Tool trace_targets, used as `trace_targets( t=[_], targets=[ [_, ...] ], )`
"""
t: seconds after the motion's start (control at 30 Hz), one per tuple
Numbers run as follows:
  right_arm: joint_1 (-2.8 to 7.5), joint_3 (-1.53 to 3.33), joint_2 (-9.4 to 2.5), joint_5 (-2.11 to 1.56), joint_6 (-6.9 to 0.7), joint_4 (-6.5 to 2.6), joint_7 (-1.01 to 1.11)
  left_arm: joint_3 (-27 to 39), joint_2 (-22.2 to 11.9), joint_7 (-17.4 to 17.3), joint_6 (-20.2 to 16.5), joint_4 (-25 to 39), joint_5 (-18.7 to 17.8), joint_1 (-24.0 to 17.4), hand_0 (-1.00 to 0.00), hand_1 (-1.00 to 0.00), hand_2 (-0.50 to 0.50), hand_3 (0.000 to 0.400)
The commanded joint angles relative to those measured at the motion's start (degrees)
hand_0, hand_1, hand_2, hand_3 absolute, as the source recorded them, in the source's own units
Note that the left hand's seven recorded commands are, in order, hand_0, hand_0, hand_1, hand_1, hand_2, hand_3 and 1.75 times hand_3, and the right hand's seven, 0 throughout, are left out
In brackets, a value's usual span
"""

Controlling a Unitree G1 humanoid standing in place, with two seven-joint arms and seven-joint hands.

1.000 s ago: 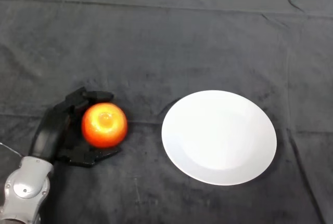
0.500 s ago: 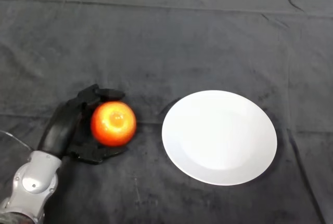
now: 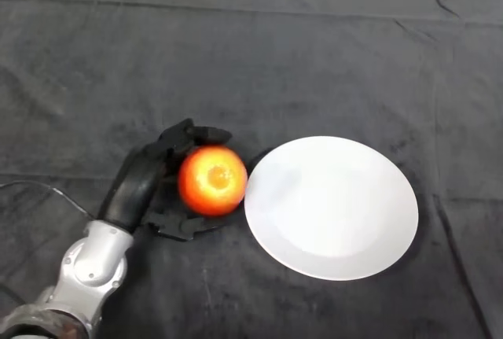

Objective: Move the apple to the plate

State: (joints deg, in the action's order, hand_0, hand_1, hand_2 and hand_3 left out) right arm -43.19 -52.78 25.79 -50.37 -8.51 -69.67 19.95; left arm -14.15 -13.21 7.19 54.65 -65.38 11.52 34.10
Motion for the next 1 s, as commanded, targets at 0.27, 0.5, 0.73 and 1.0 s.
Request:
trace_targets(
  t=[0.27,0.5,0.73,1.0],
  targets=[
    [1.29,-0.77,1.13,-0.52,0.22,0.03,0.09,-5.9,2.2,2.5,0.8,-0.3,1.7,5.0,-1.00,-0.95,-0.02,0.400],
    [1.27,-0.78,1.15,-0.52,0.23,-0.02,0.11,-11.2,4.0,4.0,-0.5,-0.3,1.9,6.8,-1.00,-0.96,-0.02,0.400],
    [1.26,-0.79,1.17,-0.53,0.24,-0.07,0.13,-17.9,5.2,5.0,-2.3,0.7,1.2,8.1,-1.00,-0.95,-0.03,0.400],
    [1.24,-0.80,1.19,-0.53,0.25,-0.12,0.16,-25.4,5.1,5.3,-4.3,2.5,0.3,8.7,-1.00,-0.93,-0.04,0.400]
  ],
)
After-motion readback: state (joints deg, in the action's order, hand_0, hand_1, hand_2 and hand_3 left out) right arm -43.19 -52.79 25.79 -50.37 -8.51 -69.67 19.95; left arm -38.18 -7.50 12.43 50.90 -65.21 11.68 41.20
